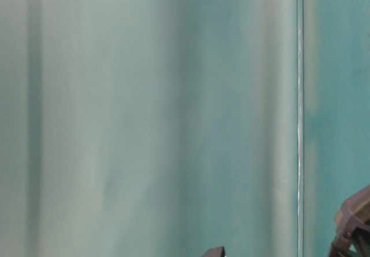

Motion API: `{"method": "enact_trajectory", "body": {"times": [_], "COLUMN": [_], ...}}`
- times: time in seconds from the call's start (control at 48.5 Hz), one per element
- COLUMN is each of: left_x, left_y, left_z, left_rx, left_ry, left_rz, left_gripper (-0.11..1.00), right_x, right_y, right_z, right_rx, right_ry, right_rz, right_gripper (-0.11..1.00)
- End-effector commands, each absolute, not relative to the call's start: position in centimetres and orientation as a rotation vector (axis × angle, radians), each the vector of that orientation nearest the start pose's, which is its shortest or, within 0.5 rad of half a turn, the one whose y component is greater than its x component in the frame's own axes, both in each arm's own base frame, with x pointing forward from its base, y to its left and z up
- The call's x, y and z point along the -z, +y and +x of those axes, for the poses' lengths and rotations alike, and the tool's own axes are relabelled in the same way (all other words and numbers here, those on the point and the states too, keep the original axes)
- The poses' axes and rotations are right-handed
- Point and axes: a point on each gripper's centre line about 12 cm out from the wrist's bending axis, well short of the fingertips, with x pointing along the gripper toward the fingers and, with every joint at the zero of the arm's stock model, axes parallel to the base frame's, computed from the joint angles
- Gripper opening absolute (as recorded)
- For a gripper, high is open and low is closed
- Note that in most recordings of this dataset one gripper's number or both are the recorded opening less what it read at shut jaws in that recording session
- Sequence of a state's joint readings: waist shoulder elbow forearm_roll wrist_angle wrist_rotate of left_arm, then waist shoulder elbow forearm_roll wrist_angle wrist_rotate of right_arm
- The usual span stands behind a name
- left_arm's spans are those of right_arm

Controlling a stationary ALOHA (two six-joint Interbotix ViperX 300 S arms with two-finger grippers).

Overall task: Insert the wire into the hole on the right side and pull it with the left arm.
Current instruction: 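Move the left gripper right and grasp the wire tip past the bracket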

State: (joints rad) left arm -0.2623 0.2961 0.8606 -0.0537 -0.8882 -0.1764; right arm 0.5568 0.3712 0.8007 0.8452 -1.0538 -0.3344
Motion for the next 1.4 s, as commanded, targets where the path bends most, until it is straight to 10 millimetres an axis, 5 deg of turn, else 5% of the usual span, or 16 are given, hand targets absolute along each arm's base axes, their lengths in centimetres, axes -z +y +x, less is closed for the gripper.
{"method": "enact_trajectory", "body": {"times": [0.0, 0.867, 1.135, 1.383], "left_x": [-10.0, -9.7, -10.2, -10.7], "left_y": [-9.6, -10.0, -9.9, -9.8], "left_z": [37.4, 38.7, 38.3, 37.9], "left_rx": [0.196, 0.199, 0.204, 0.204], "left_ry": [0.254, 0.243, 0.236, 0.230], "left_rz": [-0.174, -0.182, -0.176, -0.177], "left_gripper": [0.72, 0.55, 0.04, -0.10], "right_x": [-9.0, -8.9, -8.9, -9.0], "right_y": [13.1, 13.1, 13.0, 13.1], "right_z": [35.6, 35.6, 35.6, 35.6], "right_rx": [0.168, 0.168, 0.168, 0.168], "right_ry": [0.208, 0.211, 0.211, 0.210], "right_rz": [0.002, 0.001, 0.001, 0.002], "right_gripper": [0.03, 0.03, 0.03, 0.03]}}
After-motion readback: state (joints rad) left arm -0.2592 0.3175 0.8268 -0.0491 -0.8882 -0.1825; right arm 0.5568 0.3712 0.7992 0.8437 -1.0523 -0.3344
